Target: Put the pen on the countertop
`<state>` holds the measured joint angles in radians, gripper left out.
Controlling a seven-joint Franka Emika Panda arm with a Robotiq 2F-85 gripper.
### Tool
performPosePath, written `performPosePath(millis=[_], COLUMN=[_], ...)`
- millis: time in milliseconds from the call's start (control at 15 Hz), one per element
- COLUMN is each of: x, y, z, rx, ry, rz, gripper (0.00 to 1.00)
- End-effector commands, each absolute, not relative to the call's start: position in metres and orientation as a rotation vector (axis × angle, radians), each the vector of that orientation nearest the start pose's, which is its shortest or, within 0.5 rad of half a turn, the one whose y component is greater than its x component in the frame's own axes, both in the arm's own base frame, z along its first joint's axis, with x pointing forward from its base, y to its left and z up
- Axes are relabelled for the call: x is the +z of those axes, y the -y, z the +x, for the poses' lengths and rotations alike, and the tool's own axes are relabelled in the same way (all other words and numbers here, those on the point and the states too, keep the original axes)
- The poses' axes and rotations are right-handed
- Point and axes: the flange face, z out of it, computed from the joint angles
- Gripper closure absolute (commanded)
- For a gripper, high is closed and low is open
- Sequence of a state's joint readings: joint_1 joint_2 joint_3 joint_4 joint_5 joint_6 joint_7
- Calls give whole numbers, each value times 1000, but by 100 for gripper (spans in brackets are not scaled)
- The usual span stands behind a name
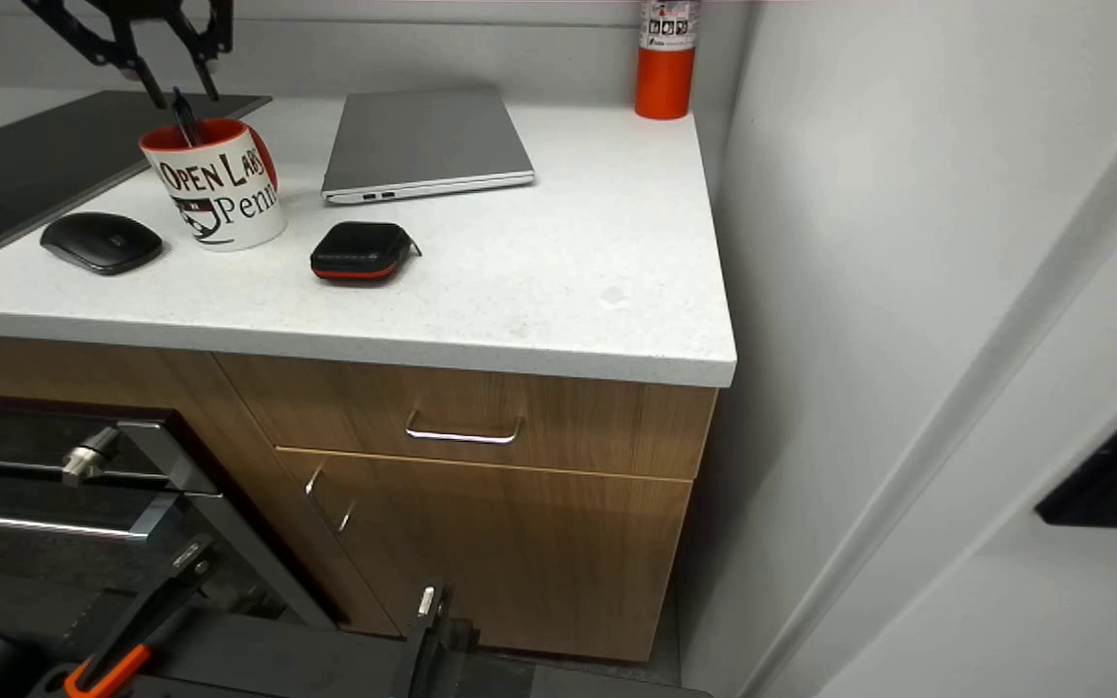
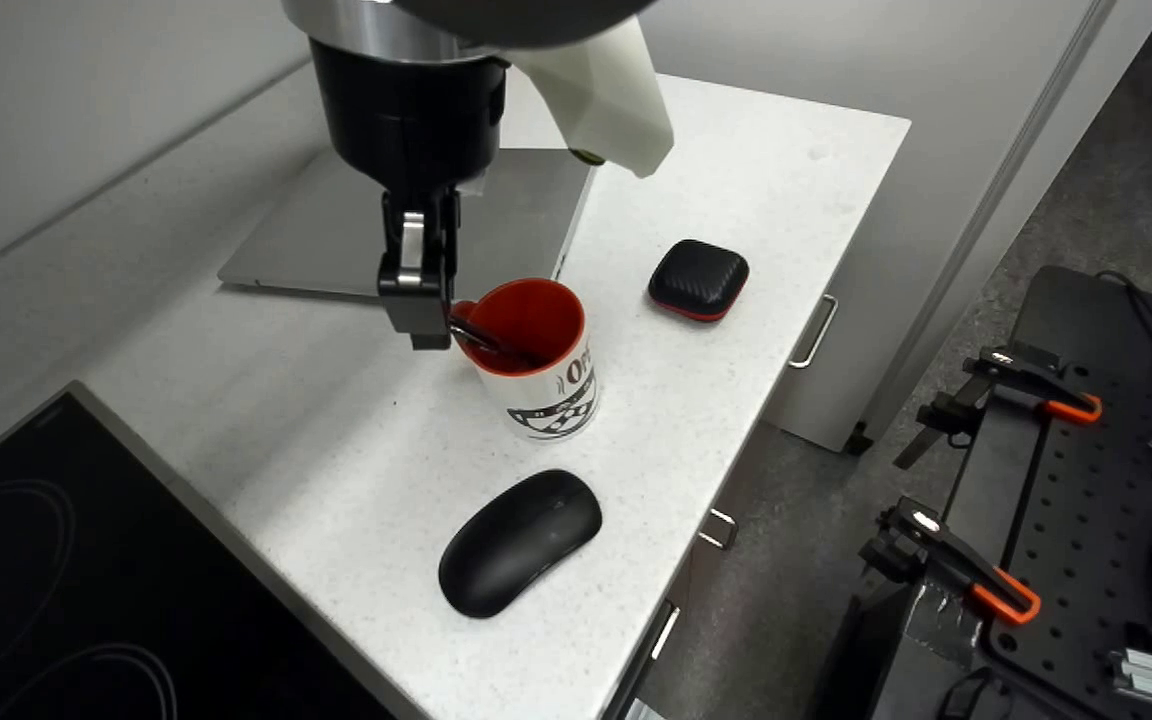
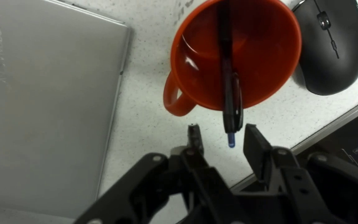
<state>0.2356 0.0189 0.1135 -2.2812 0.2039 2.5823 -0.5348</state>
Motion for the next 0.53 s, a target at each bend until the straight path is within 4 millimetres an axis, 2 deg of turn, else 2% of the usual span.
performPosePath(millis=[0, 67, 467], x=[376, 375, 389], y=[-175, -173, -180], z=[508, 507, 496], rx=[-419, -404, -412], ry=[1021, 1012, 1035], rz=[-2800, -2805, -2805], gripper=[96, 100, 99])
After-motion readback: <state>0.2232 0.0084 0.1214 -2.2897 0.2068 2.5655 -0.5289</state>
